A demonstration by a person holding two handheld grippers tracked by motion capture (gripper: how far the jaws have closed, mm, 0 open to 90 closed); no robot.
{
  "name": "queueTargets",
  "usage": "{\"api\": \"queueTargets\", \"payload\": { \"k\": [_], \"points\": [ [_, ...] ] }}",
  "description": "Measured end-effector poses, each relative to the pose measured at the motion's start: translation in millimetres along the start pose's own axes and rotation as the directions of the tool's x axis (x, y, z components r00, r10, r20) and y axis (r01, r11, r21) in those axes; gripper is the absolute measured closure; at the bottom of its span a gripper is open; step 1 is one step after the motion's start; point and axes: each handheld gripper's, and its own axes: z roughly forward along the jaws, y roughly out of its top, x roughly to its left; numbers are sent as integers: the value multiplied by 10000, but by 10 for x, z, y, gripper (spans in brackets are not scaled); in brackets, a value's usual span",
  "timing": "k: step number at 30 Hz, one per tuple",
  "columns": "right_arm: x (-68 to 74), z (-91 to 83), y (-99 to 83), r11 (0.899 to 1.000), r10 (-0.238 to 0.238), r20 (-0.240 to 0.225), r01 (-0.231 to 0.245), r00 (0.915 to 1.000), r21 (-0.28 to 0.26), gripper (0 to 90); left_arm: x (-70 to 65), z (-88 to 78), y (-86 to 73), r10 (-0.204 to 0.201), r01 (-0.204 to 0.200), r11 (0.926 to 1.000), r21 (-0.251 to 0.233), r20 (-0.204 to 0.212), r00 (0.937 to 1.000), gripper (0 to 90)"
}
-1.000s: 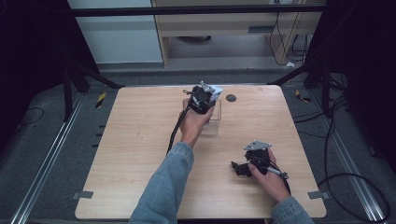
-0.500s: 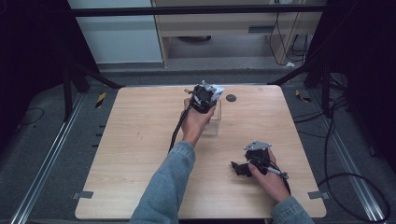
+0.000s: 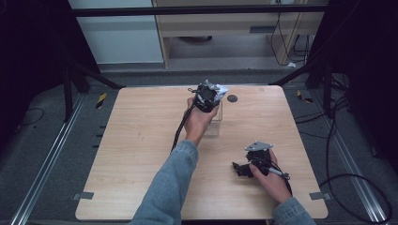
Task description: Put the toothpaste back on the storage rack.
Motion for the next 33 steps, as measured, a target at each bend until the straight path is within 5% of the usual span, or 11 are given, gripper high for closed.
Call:
{"api": "queueTargets", "payload": {
  "k": [33],
  "points": [
    [0, 0, 0, 10000, -2, 2, 2, 10000, 7, 6, -18, -19, -1, -113, 117, 9999, -125, 279, 9995, 730]
  ]
}}
